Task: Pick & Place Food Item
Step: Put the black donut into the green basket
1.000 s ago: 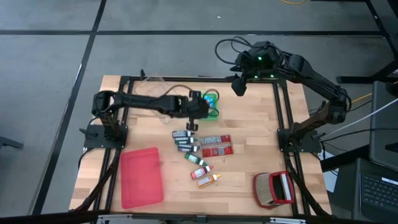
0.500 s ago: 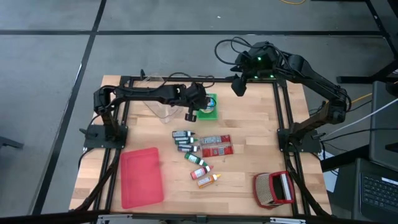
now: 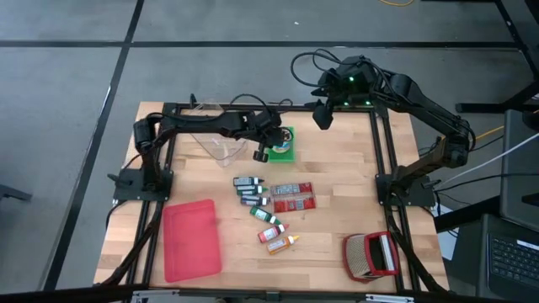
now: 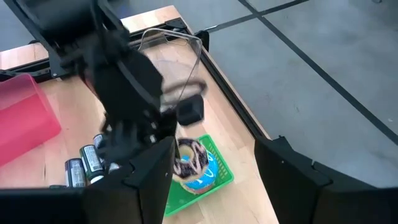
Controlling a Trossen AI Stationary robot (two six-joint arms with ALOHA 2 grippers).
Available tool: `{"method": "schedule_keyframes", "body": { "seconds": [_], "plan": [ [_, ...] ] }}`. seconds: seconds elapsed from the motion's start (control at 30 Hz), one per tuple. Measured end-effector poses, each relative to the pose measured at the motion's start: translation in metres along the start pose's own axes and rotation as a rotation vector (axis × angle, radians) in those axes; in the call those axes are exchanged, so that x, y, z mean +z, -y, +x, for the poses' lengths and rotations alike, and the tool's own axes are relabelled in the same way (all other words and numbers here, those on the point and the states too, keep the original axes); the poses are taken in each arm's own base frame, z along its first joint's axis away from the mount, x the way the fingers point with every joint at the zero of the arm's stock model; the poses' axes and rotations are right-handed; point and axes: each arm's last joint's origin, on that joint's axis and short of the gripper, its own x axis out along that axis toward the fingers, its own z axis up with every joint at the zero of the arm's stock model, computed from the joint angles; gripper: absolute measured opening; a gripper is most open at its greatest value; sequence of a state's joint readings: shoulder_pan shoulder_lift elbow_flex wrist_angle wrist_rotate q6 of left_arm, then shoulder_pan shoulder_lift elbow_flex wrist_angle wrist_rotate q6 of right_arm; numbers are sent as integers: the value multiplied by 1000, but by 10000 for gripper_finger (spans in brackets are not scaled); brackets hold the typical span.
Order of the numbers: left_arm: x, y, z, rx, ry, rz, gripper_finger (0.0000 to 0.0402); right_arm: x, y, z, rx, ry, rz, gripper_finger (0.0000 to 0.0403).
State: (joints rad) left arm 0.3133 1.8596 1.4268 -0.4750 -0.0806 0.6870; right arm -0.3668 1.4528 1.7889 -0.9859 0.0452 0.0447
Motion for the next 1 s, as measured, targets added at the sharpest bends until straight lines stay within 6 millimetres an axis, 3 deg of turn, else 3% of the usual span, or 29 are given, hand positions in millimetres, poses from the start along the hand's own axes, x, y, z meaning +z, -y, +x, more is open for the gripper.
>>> {"method": "schedule_keyframes", "body": {
  "seconds": [0.23,0.4,0.6,1.0],
  "plan": [
    [12,-13,23,-13,-54,15,19,0,0,0,2,-2,-1,226],
    [6,-19,33,-68,-144,7,19,-2,-1,0,8,-26,-3,226],
    [-1,-23,33,-78,-169,-24,19,-3,-1,0,8,-27,-3,226],
    [4,-16,37,-101,-141,-7,19,-2,-1,0,8,-26,-10,226]
  ]
}}
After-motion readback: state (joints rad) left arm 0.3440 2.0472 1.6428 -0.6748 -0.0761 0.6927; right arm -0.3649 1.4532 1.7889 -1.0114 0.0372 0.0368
